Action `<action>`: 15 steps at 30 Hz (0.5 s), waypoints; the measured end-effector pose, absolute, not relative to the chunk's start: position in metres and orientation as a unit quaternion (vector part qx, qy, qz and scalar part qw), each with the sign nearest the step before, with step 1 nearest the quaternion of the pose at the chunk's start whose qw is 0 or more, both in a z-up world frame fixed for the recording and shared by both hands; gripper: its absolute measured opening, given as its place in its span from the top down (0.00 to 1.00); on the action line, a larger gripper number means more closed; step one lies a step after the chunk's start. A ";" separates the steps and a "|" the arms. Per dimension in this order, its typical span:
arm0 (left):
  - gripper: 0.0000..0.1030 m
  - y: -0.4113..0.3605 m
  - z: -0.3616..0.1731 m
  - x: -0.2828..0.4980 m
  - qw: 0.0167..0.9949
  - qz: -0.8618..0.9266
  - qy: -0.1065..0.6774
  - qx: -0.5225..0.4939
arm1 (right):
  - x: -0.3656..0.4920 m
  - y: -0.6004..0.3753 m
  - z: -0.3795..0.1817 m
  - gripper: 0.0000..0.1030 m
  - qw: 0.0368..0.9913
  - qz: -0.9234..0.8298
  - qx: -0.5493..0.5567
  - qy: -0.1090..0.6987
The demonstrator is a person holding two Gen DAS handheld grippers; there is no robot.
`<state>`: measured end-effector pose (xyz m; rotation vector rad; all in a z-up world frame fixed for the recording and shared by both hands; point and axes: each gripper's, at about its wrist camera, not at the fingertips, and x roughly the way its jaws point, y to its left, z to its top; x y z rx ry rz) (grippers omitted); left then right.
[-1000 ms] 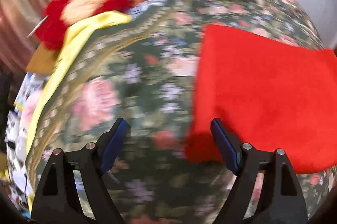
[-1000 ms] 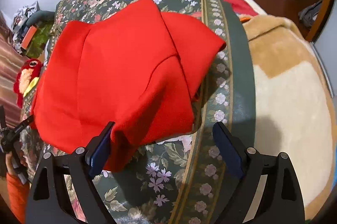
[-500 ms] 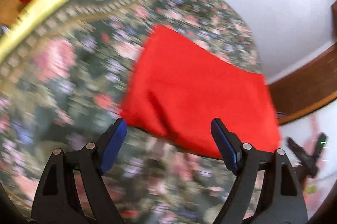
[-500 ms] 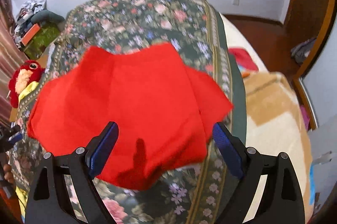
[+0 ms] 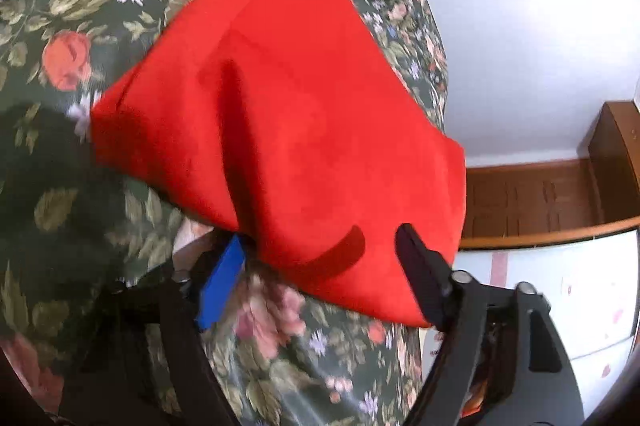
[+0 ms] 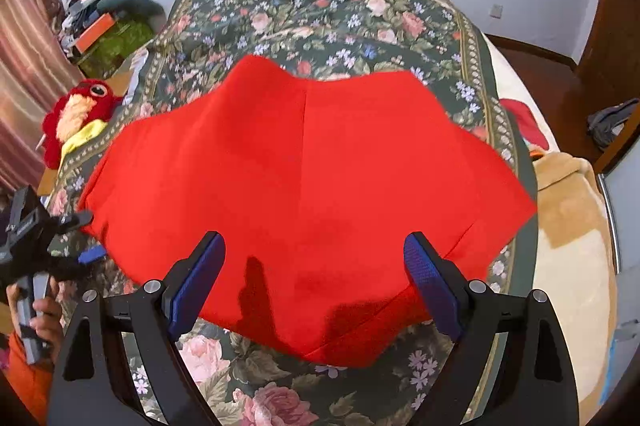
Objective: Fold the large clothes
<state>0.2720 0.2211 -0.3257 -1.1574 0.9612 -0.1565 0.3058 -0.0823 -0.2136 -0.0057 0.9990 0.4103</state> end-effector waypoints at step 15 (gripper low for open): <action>0.63 0.236 -0.328 0.341 0.781 0.021 0.389 -0.488 | 0.306 -0.074 -0.208 0.13 0.858 0.181 -0.006 0.481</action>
